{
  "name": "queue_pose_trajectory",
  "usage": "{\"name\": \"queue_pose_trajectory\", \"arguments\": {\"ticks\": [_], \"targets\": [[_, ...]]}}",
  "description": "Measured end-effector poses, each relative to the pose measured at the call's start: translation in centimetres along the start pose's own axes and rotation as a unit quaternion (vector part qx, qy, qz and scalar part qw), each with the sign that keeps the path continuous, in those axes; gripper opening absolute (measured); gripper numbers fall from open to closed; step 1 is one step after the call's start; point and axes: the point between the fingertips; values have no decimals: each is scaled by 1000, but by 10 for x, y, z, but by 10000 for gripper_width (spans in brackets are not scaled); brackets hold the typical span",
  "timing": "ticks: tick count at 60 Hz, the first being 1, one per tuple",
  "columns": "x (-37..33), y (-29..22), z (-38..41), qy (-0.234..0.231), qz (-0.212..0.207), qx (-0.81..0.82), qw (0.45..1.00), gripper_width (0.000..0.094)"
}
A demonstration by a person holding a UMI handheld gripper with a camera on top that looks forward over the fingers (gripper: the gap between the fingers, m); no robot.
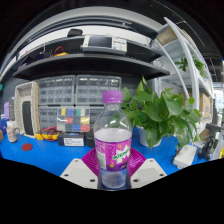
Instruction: Pour water
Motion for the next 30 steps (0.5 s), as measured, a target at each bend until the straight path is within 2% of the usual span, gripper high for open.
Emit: {"name": "queue_pose_trajectory", "arguments": {"ticks": [8,13,30], "targets": [[0,-9,18,1,-6,-20,1000,325],[3,-27,53,-16,-14,-49,999,324],[9,-63,279,-110,-64,-243,962,325]]}}
Point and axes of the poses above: the point between the fingertips, and its own axes, seen from behind it with the camera up: z to the left, y down, x forward, the way the camera looks, and after that the axes turned 6 degrees about y, right-handed
